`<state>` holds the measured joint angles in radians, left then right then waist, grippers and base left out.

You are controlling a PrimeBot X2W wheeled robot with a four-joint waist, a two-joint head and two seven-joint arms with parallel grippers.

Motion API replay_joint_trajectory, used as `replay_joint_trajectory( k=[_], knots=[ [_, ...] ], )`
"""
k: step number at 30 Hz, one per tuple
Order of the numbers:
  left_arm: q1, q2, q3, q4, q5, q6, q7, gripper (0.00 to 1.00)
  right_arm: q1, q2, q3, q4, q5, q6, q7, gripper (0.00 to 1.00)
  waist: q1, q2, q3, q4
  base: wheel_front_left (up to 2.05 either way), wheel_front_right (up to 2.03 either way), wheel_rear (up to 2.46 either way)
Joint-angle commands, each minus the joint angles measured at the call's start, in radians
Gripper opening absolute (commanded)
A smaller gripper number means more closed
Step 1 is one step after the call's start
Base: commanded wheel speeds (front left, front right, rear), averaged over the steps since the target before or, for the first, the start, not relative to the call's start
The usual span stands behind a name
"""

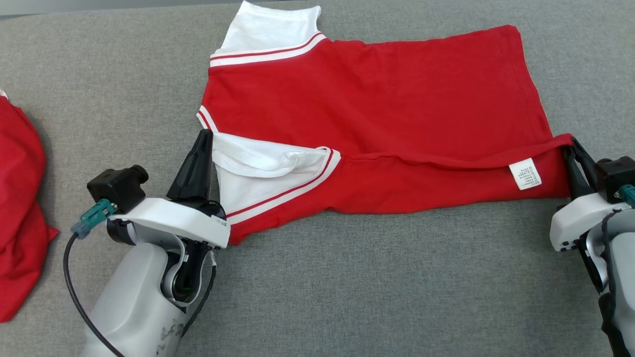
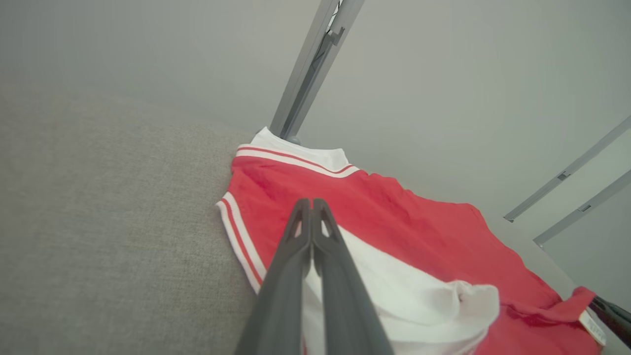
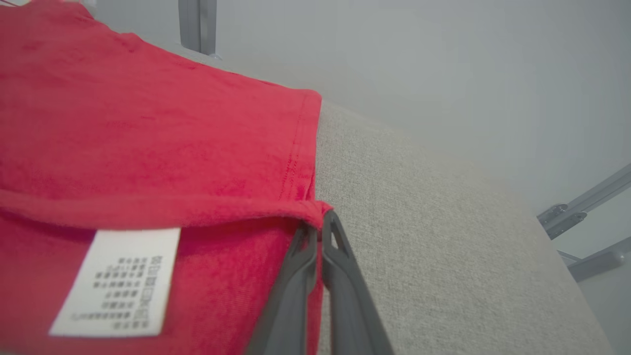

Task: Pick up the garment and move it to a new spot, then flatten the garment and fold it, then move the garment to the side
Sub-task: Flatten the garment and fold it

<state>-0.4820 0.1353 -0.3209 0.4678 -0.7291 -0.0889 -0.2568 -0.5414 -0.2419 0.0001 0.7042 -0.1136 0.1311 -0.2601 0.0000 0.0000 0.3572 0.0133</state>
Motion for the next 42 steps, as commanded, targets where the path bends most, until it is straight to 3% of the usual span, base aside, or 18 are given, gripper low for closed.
replay_joint_trajectory(
  k=[1,2,4,5,7,15,18,23,25,28,30,32,38,42],
  knots=[
    [-0.025,0.001,-0.006,0.026,-0.005,-0.012,0.0,0.0,-0.008,-0.004,0.003,-0.001,0.009,-0.001,-0.008,0.47,0.0,0.0,-0.003,0.002,0.0,0.0,0.0],
    [-0.031,-0.005,-0.01,0.041,-0.017,-0.016,0.006,0.0,-0.009,-0.003,0.006,-0.011,0.014,-0.001,-0.008,0.97,0.0,0.0,-0.004,0.003,0.0,0.0,0.0],
    [-0.045,-0.009,-0.013,0.069,-0.033,-0.024,0.011,0.01,0.0,-0.005,0.006,-0.039,0.021,-0.001,-0.008,1.0,0.0,0.0,-0.008,0.007,0.0,0.0,0.0],
    [-0.051,-0.01,-0.017,0.081,-0.042,-0.026,0.018,0.28,0.007,-0.005,0.004,-0.059,0.026,-0.001,-0.008,1.0,0.0,0.0,-0.011,0.008,0.0,0.0,0.0],
    [-0.057,-0.01,-0.021,0.104,-0.045,-0.03,0.013,1.0,0.029,-0.003,-0.003,-0.096,0.033,-0.001,-0.007,1.0,0.0,0.0,-0.02,0.009,0.0,0.0,0.0],
    [0.03,-0.016,0.019,0.052,-0.085,-0.017,0.003,1.0,0.129,0.014,-0.069,-0.208,0.046,-0.001,-0.007,1.0,0.0,0.0,-0.06,0.006,0.0,0.0,0.0],
    [0.115,-0.018,0.018,-0.028,-0.124,-0.002,0.058,1.0,0.175,0.024,-0.096,-0.232,0.054,-0.001,-0.007,1.0,0.0,0.0,-0.077,0.007,0.0,0.0,0.0],
    [0.283,0.002,-0.009,-0.204,-0.176,0.09,0.219,1.0,0.236,0.044,-0.127,-0.254,0.054,-0.001,-0.007,1.0,0.0,0.0,-0.092,0.01,0.0,0.0,0.0],
    [0.385,0.028,-0.019,-0.35,-0.188,0.21,0.327,1.0,0.235,0.056,-0.117,-0.25,0.056,-0.001,-0.007,1.0,0.0,0.0,-0.088,0.002,0.0,0.0,0.0],
    [0.373,0.037,-0.018,-0.359,-0.176,0.23,0.34,1.0,0.22,0.06,-0.104,-0.246,0.064,-0.001,-0.007,1.0,0.0,0.0,-0.078,-0.003,0.0,0.0,0.0],
    [0.36,0.039,-0.018,-0.353,-0.176,0.223,0.339,0.77,0.216,0.06,-0.1,-0.246,0.066,-0.001,-0.007,1.0,0.0,0.0,-0.074,-0.005,0.0,0.0,0.0],
    [0.334,0.039,-0.021,-0.322,-0.177,0.197,0.327,0.0,0.207,0.052,-0.089,-0.238,0.074,-0.001,-0.007,1.0,0.0,0.0,-0.065,-0.006,0.0,0.0,0.0],
    [0.318,0.054,-0.025,-0.289,-0.165,0.165,0.304,0.0,0.186,0.06,-0.074,-0.171,0.13,-0.001,-0.007,1.0,0.0,0.0,-0.063,-0.002,0.0,0.0,0.0],
    [0.324,0.083,-0.041,-0.301,-0.139,0.152,0.301,0.0,0.152,0.046,-0.058,-0.041,0.257,-0.001,-0.007,1.0,0.0,0.0,-0.07,0.015,0.0,0.0,0.0]
  ],
)
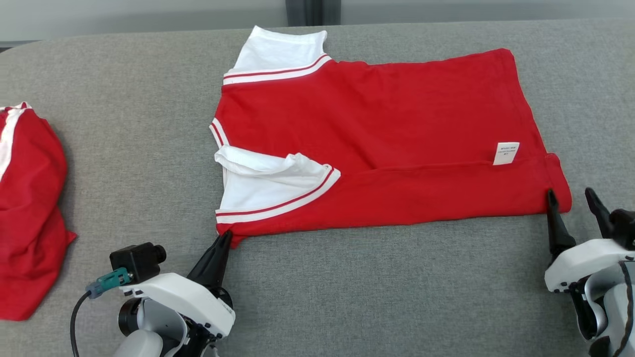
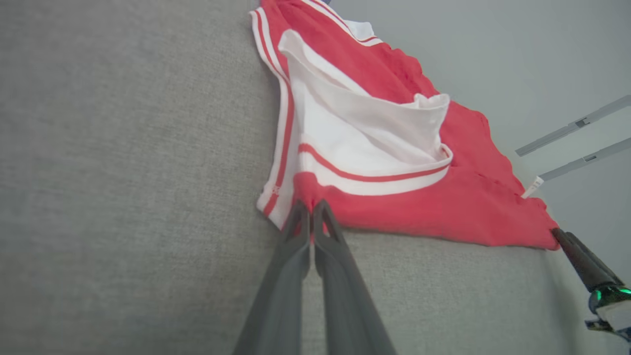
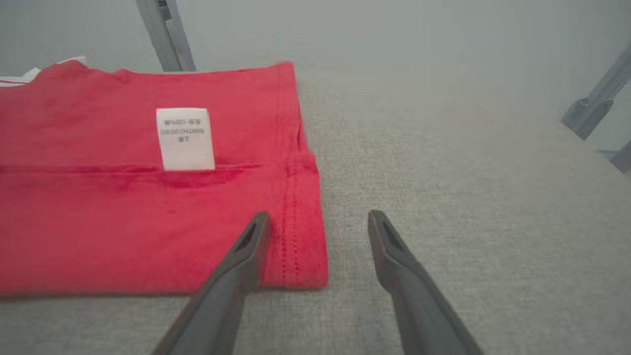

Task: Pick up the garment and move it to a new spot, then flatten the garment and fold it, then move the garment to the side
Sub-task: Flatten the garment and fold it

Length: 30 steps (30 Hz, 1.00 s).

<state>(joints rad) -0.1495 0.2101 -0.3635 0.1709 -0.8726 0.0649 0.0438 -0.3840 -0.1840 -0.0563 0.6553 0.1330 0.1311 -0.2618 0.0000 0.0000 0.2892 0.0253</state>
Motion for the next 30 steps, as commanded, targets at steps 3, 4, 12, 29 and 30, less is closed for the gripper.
replay_joint_trajectory(
  k=[3,4,12,29,30],
  knots=[
    [0.0,0.017,-0.002,-0.013,0.008,-0.001,0.004,0.0,-0.025,-0.024,0.03,0.067,0.058,0.0,-0.005,1.0,0.0,0.0,-0.005,0.01,0.0,0.0,0.0],
    [0.003,0.019,-0.002,-0.015,0.008,-0.001,0.004,0.0,-0.027,-0.032,0.041,0.081,0.068,-0.001,-0.005,1.0,0.0,0.0,-0.006,0.012,0.0,0.0,0.0],
    [0.023,0.03,-0.001,-0.032,0.004,0.005,0.007,0.0,-0.043,-0.049,0.137,0.168,0.158,-0.001,-0.003,0.0,0.0,0.0,-0.012,0.008,0.0,0.0,0.0],
    [0.218,0.112,-0.029,-0.236,0.023,0.073,0.058,0.0,0.165,-0.192,0.256,0.008,0.365,-0.001,0.001,0.0,0.0,0.0,-0.052,0.006,0.0,0.0,0.0],
    [0.232,0.118,-0.028,-0.251,0.024,0.08,0.061,0.0,0.191,-0.201,0.254,-0.008,0.373,-0.001,0.008,0.0,0.0,0.0,-0.053,0.008,0.0,0.0,0.0]
  ],
)
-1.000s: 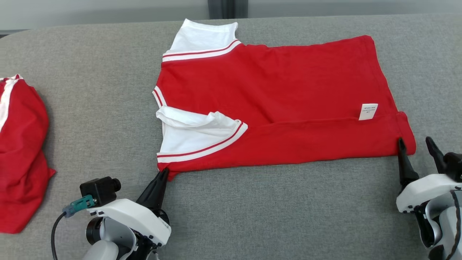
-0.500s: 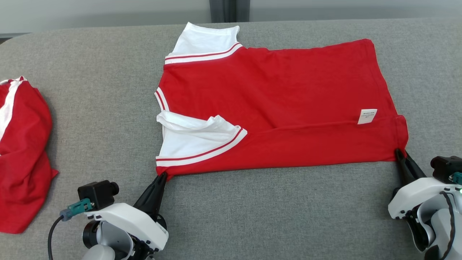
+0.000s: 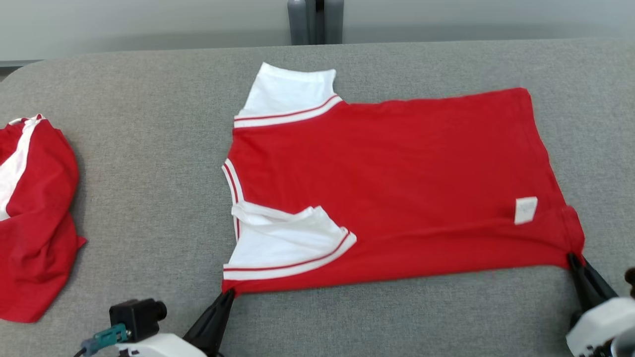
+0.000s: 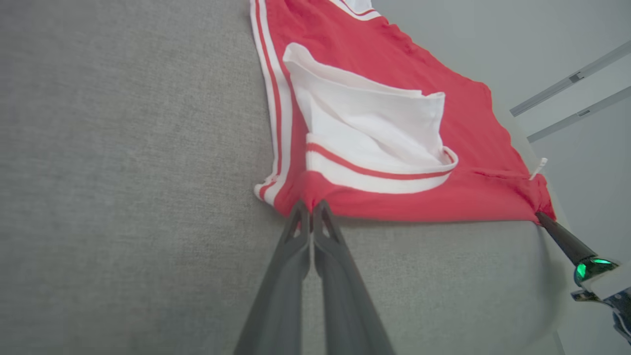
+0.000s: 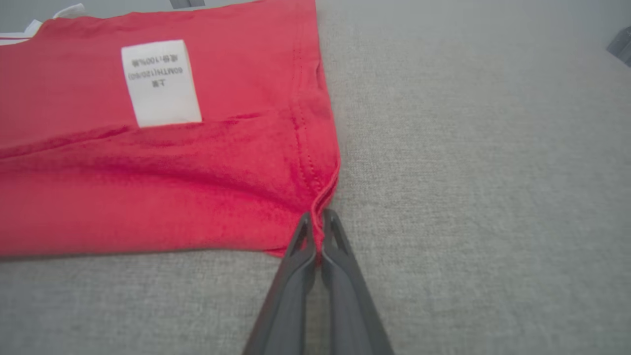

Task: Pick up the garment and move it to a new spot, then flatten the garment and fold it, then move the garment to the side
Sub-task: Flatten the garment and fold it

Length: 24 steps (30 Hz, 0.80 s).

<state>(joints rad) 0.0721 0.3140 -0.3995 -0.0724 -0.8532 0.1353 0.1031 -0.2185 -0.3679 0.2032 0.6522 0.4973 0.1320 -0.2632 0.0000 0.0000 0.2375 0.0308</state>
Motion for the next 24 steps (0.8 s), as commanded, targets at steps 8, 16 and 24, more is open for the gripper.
replay_joint_trajectory(
  k=[8,16,24],
  knots=[
    [0.09,0.031,0.009,-0.075,-0.021,0.05,0.037,0.0,0.177,-0.037,-0.052,-0.15,0.015,-0.003,0.07,0.0,0.0,0.0,-0.015,0.0,0.0,0.0,0.0],
    [0.085,0.027,-0.024,-0.05,-0.014,0.063,0.075,0.0,0.204,0.0,-0.094,-0.208,-0.069,-0.002,0.142,0.09,0.0,0.0,-0.041,-0.003,0.0,0.0,0.0],
    [0.072,0.012,-0.033,-0.015,0.003,0.08,0.06,1.0,0.224,0.036,-0.184,-0.234,-0.166,-0.002,0.163,1.0,0.0,0.0,-0.07,0.004,0.0,0.0,0.0]
  ],
)
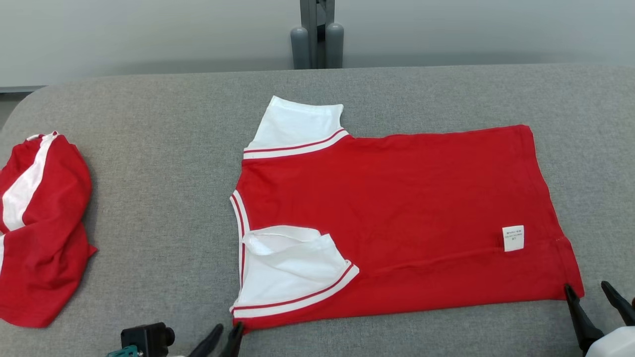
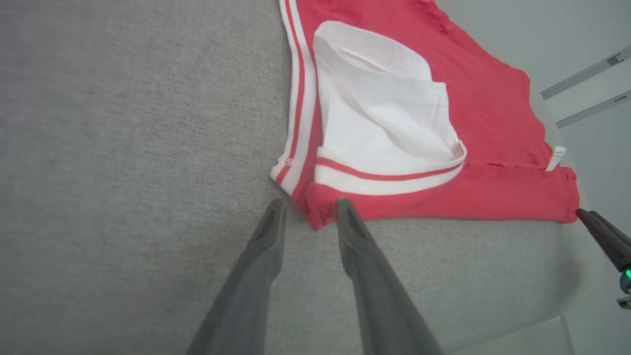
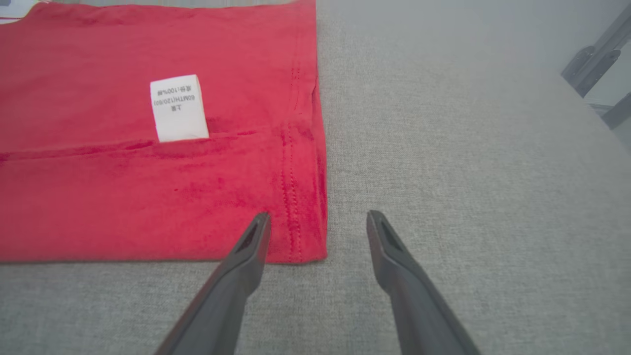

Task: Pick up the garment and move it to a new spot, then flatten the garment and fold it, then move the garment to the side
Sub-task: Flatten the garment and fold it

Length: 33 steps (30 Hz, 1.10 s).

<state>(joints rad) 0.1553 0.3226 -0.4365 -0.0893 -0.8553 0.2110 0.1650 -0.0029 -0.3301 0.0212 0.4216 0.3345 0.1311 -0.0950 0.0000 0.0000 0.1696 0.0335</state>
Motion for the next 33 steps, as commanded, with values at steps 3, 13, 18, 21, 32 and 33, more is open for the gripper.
replay_joint_trajectory(
  k=[3,13,18,21,32,33],
  knots=[
    [-0.003,-0.001,0.021,-0.001,0.014,0.019,-0.029,1.0,0.015,0.009,-0.034,-0.022,-0.035,-0.001,-0.014,1.0,0.0,0.0,-0.016,0.002,0.0,0.0,0.0],
    [-0.102,-0.042,0.082,-0.028,0.109,0.036,-0.24,1.0,-0.025,0.113,-0.056,-0.12,-0.161,-0.001,-0.123,1.0,0.0,0.0,-0.051,-0.001,0.0,0.0,0.0],
    [-0.219,-0.072,0.048,0.066,0.15,0.003,-0.273,1.0,-0.078,0.154,0.002,-0.127,-0.188,-0.001,-0.147,1.0,0.0,0.0,-0.029,-0.02,0.0,0.0,0.0],
    [-0.311,-0.077,0.04,0.132,0.133,-0.023,-0.232,1.0,-0.111,0.164,0.022,-0.122,-0.196,-0.001,-0.157,1.0,0.0,0.0,0.0,-0.03,0.0,0.0,0.0],
    [-0.761,0.006,0.035,0.34,0.083,-0.104,0.116,1.0,-0.233,0.149,0.062,-0.112,-0.187,-0.001,-0.167,1.0,0.0,0.0,0.14,-0.092,0.0,0.0,0.0],
    [-0.804,0.007,0.049,0.367,0.062,-0.11,0.145,1.0,-0.248,0.154,0.065,-0.118,-0.183,-0.001,-0.169,1.0,0.0,0.0,0.156,-0.102,0.0,0.0,0.0]
  ],
)
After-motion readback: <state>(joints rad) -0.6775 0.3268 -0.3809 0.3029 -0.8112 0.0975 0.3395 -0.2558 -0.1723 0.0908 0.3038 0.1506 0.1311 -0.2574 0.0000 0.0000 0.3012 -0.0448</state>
